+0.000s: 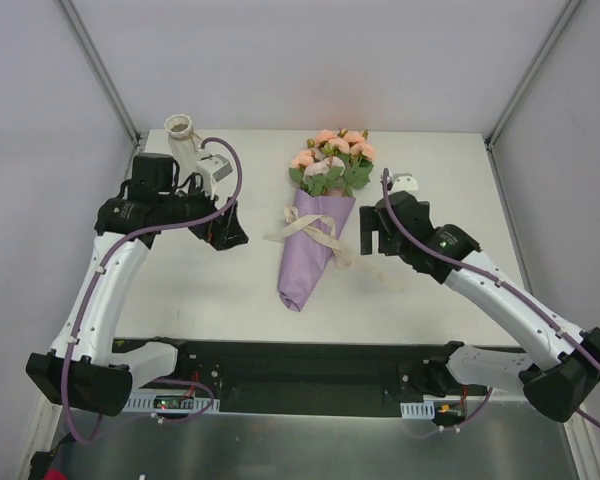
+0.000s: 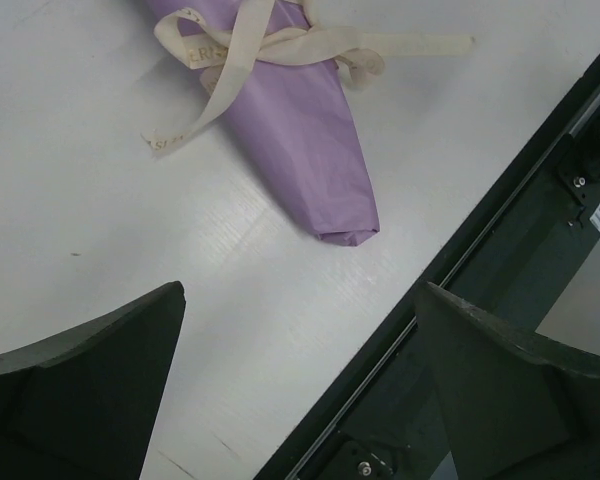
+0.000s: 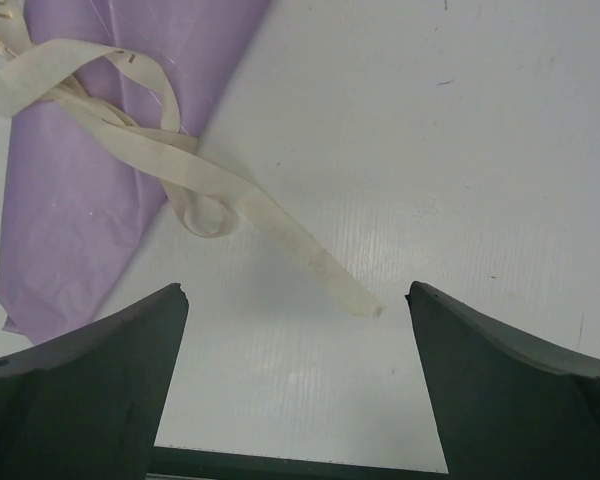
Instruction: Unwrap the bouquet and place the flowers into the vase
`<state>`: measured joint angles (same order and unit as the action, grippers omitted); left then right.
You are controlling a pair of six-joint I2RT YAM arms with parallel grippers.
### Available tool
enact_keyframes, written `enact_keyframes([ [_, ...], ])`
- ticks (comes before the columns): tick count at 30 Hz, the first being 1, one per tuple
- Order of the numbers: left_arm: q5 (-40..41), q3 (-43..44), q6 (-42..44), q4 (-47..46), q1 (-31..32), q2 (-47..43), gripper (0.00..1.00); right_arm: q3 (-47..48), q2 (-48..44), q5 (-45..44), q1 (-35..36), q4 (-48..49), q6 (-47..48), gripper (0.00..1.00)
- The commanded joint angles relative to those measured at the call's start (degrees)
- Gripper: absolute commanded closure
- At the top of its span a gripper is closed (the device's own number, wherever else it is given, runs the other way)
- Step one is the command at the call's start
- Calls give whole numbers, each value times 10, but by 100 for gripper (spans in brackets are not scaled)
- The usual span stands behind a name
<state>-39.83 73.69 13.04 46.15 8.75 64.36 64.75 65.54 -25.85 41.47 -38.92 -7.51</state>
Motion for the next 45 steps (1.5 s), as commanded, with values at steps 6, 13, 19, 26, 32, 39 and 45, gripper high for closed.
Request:
enact_keyframes([
  [6,56,-1,32,-67,71,94,1,-52,28,-25,-17,47,20,3],
  [13,99,-3,61,-142,124,196,1,-89,57,56,-83,96,7,7],
  [19,139,1,90,-202,170,281,1,-78,90,95,-102,129,24,10],
  [26,197,-3,113,-285,181,344,1,-84,111,127,-108,167,30,14],
  [32,204,20,126,-304,185,380,7,-98,114,158,-112,199,38,15],
  [39,165,-1,175,-303,195,393,15,-96,139,279,-118,233,72,18],
  [45,176,3,164,-303,195,394,77,-81,182,369,-116,256,116,22],
])
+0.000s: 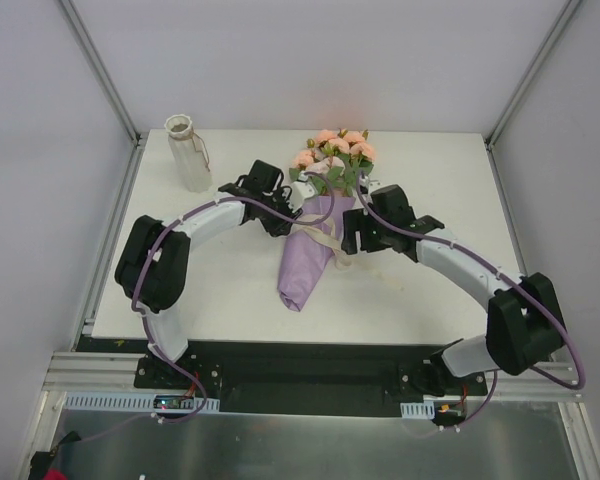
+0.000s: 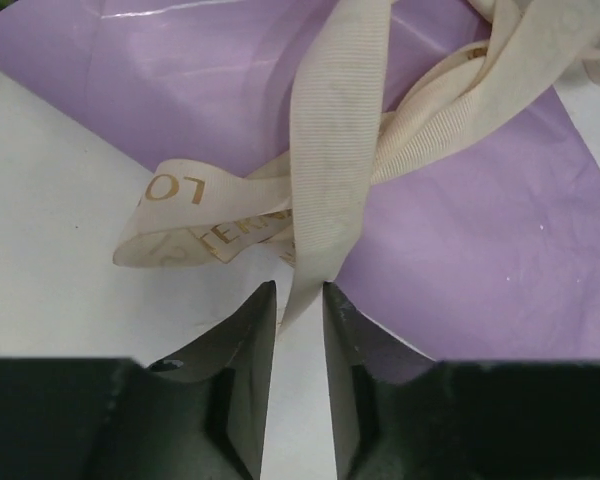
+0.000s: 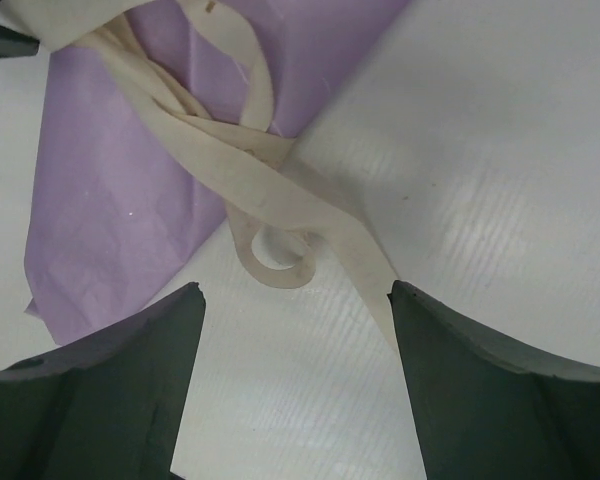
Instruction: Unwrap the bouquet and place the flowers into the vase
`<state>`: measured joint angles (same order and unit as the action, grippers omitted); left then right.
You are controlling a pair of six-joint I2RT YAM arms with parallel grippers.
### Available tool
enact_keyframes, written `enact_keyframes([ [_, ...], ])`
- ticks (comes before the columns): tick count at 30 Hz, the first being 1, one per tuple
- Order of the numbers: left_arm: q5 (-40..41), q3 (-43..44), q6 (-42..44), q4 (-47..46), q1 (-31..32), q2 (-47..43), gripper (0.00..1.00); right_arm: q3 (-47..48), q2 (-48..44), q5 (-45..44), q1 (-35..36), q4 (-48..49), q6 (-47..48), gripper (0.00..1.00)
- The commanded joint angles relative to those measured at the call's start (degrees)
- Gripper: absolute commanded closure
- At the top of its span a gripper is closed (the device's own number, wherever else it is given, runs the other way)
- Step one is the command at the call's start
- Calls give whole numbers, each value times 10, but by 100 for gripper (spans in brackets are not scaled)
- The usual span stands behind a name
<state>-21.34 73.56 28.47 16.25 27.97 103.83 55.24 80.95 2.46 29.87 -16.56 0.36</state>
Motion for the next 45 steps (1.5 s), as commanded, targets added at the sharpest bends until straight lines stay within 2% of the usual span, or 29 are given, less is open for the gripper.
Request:
enact_keyframes([
  [1,-7,4,9,-4,3,-4,80,21,35,94,-1,34,44,23],
  [3,-2,4,5,-4,3,-10,87,25,56,107,-1,39,59,24],
  [9,7,-1,4,-3,2,-28,100,32,96,107,-1,66,94,24],
  [18,7,-5,7,9,1,-44,100,41,120,105,1,114,99,26],
  [26,4,0,5,32,0,-54,100,43,152,136,5,133,90,34],
  [29,6,5,4,37,-1,-54,100,41,158,142,5,141,89,44],
  [30,7,7,4,38,-1,-54,100,42,158,143,5,142,88,54],
  [32,11,10,3,43,-1,-55,100,40,153,148,5,145,84,63],
  [33,12,10,3,44,-1,-57,100,37,149,149,5,147,83,72],
  [36,24,6,2,48,0,-61,100,29,128,146,6,149,80,80],
  [45,74,2,-6,50,-3,-81,100,-3,34,110,14,113,80,81],
])
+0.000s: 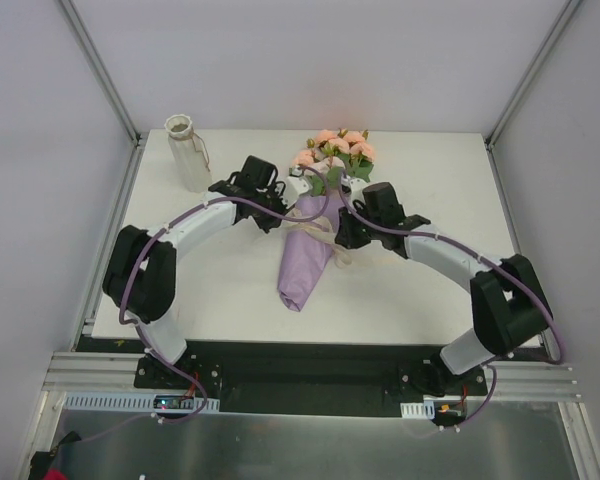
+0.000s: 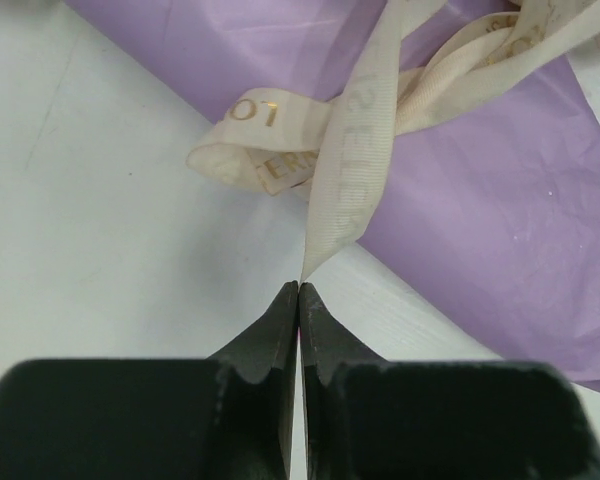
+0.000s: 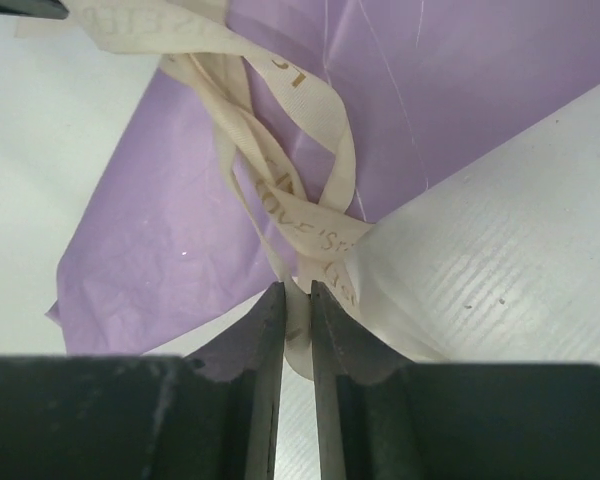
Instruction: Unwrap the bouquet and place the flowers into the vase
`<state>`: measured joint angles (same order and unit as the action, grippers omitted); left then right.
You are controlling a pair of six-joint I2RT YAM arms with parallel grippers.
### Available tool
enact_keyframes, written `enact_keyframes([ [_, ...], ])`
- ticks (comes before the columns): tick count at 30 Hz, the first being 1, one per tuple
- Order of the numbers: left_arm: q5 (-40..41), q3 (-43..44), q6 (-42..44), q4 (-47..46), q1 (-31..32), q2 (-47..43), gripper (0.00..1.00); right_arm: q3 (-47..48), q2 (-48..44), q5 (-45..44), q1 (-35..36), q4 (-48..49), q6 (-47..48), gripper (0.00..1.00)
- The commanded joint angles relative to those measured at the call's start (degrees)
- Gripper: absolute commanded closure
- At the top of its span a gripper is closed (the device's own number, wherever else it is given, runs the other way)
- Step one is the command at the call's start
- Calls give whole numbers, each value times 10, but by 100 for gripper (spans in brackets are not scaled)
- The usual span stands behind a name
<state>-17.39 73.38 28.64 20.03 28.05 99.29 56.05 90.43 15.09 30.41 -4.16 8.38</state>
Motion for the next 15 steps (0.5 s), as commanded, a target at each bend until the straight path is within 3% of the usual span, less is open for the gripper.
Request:
enact_keyframes([
  [1,44,4,-10,12,-5,-37,100,-16,-79,-29,8,-24,2,81],
  [5,84,18,-33,29,-26,-54,100,-32,-138,-78,4,-60,4,81],
  [8,80,11,-55,54,-76,-89,100,-40,-190,-143,-19,-95,-16,98],
  [15,78,-89,-19,92,-215,-257,100,-56,-302,-349,-122,-172,-76,99],
])
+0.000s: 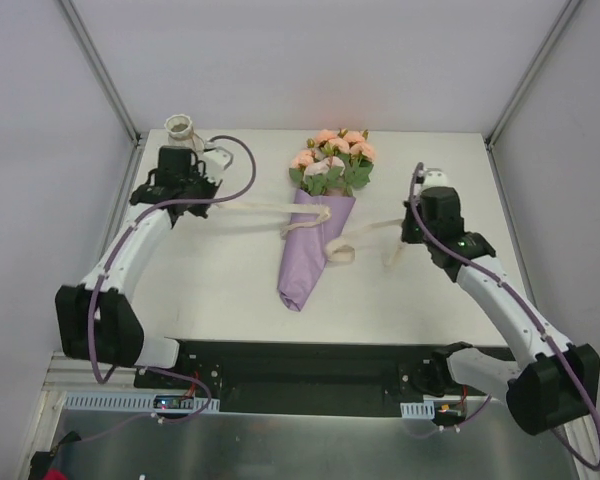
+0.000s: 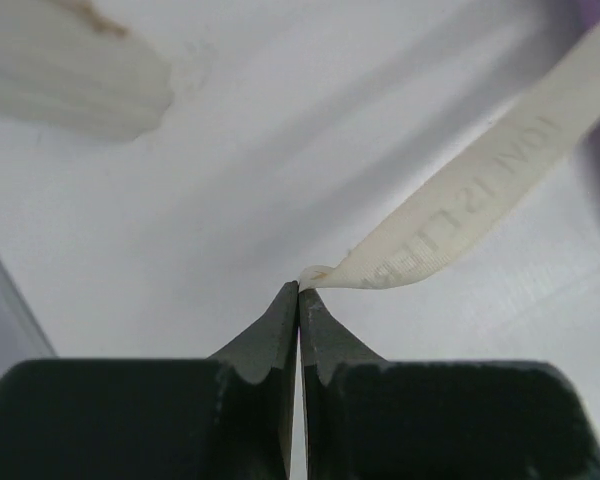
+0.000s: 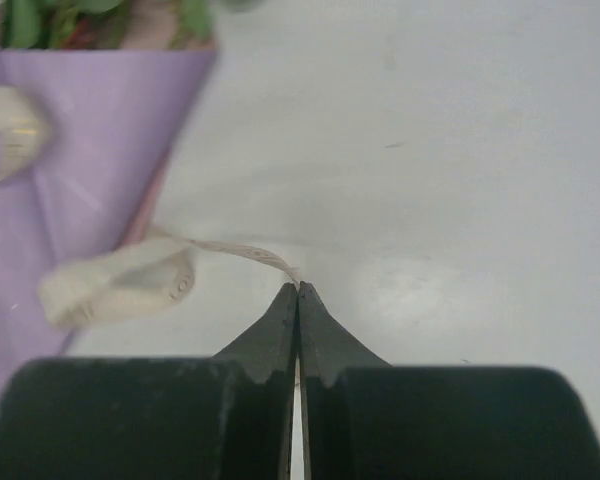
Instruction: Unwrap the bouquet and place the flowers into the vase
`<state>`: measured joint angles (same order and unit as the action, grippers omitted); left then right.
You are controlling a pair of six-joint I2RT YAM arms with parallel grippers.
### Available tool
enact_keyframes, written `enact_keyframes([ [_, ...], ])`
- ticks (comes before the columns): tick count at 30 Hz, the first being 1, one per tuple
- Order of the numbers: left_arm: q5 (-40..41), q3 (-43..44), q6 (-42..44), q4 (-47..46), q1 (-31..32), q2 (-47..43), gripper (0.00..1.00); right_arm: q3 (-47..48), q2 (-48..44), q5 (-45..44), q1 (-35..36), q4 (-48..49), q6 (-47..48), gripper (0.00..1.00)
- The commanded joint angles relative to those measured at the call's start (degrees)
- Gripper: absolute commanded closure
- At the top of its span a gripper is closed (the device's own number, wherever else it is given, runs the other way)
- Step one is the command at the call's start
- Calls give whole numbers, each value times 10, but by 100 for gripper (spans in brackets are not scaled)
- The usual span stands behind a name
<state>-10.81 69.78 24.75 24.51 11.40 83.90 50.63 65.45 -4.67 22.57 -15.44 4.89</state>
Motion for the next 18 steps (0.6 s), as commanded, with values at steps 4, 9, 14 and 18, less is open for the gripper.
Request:
enact_keyframes([
  [4,18,-99,57,69,-142,-162,100,20,-80,-233,-109,-111,-47,99],
  [9,-29,-91,77,112,-263,-169,100,57,-74,-359,-137,-160,-71,94],
  [14,-31,-78,111,124,-329,-164,64,106,-52,-447,-110,-224,-61,4],
  [18,-79,-82,115,150,-328,-189,1,94,-57,-458,103,-190,3,4],
])
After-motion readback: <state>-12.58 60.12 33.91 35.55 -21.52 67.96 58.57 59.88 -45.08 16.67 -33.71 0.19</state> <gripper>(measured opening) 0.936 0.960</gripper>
